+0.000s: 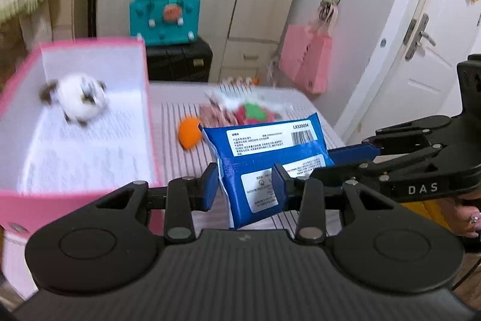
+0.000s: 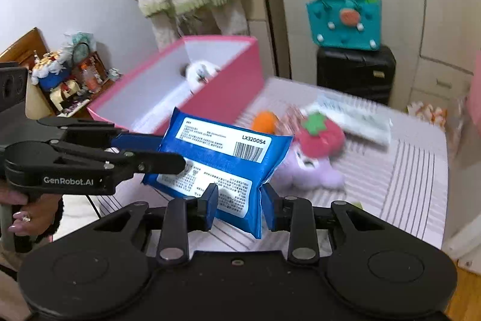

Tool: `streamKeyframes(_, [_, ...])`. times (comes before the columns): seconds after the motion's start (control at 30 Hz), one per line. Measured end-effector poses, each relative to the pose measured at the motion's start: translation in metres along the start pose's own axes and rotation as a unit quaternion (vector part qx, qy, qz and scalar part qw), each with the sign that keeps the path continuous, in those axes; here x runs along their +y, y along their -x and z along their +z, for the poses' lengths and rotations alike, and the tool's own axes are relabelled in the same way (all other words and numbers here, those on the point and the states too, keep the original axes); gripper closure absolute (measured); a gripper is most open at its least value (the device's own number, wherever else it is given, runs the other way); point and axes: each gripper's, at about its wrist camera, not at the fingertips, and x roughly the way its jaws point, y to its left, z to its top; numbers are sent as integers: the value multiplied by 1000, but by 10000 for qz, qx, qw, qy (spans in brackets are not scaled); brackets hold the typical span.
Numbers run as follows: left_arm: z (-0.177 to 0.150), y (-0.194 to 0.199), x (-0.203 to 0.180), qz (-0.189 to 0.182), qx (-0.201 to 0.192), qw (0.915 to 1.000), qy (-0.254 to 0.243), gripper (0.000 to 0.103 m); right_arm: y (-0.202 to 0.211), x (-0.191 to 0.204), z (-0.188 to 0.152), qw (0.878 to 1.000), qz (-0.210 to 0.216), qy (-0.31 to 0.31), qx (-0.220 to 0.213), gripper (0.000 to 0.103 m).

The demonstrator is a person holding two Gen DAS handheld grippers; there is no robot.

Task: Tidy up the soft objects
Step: 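Carry the blue wet-wipe pack with the left gripper into the pink box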

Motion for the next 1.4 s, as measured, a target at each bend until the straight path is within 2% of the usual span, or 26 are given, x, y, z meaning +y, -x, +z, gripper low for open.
streamKeyframes(0.23, [23,42,9,259,-269,9986,-380,66,12,38,39,9973,-39,652,-331,65])
streamKeyframes(0.43, [52,66,53,549,-303,9980,-13,66,-7,62,84,9932,310,1035,-422,64])
streamKeyframes(0.5, [63,67,69,641,-240,9976,101,66,-18,67,101,9923,465,1090,-359,59])
streamKeyframes(0.7, [98,41,124,968,344,9934,502,66,-73,76,146,9887,674,1326,211,57])
streamKeyframes(0.8, [111,14,154,952,624,9910,706,66,-113,78,162,9867,593,1411,557,55])
streamKeyframes(0.9, [116,-10,176,1156,726,9887,619,66,-147,77,172,9842,582,1429,867,55])
streamKeyframes(1.07, [121,-40,204,1168,1325,9819,682,66,-187,82,175,9768,511,1625,1297,53])
streamKeyframes(1.23, [112,-55,212,1299,1881,9721,525,66,-203,81,170,9744,787,1376,1594,53])
streamKeyframes(1.4, [104,-53,215,1269,1974,9710,462,66,-210,85,167,9712,897,1319,1770,53])
